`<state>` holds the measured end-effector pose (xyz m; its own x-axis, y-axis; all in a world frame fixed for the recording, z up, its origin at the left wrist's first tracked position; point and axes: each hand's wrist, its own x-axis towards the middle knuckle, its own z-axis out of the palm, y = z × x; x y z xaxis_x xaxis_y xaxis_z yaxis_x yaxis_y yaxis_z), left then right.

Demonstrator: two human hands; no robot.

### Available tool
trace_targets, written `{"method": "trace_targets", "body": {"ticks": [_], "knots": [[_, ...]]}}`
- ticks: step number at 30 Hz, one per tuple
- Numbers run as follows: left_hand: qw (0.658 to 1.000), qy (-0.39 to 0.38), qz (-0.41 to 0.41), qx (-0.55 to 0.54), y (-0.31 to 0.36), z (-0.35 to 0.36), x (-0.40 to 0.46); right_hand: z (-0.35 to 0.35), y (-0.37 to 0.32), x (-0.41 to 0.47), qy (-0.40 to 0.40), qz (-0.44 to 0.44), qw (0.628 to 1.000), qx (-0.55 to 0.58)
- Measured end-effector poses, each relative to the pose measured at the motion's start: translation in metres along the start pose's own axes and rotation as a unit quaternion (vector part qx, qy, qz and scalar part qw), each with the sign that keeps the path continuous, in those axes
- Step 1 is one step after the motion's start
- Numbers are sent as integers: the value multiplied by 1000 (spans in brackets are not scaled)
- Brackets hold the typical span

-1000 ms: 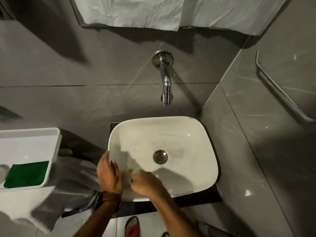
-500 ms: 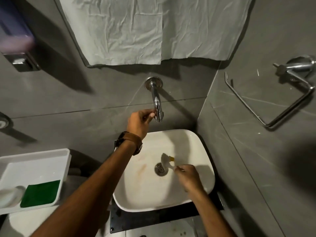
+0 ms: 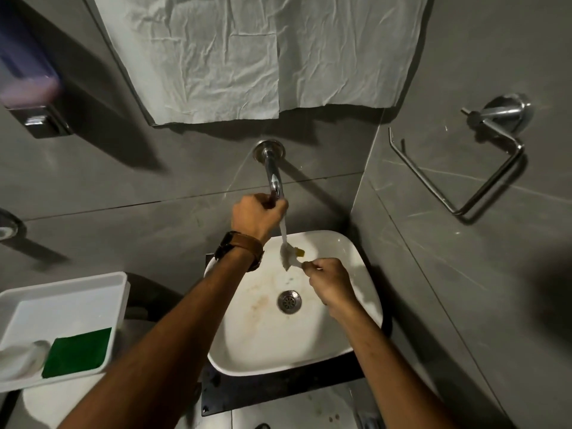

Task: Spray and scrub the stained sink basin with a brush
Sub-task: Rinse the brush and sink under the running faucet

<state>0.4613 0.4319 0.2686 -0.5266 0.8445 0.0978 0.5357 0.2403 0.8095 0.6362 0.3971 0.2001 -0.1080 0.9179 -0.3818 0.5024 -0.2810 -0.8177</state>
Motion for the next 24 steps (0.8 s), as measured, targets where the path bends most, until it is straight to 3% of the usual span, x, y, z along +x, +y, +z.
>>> {"method": "trace_targets", "body": {"ticks": [5, 10, 13, 21, 24], "knots": [[999, -48, 3, 24, 8, -7, 5, -5, -21, 0, -1, -57, 995, -80], [982, -185, 6, -40, -1, -28, 21, -24, -37, 9, 1, -90, 987, -134], [978, -206, 31, -18, -4, -33, 27, -29, -47, 13, 6, -87, 987, -137], [980, -196, 42, -15, -7, -31, 29, -23, -58, 19, -29, -48, 998, -26], [978, -201, 43, -17, -6, -31, 28, -12, -41, 25, -81, 27, 989, 119]]}}
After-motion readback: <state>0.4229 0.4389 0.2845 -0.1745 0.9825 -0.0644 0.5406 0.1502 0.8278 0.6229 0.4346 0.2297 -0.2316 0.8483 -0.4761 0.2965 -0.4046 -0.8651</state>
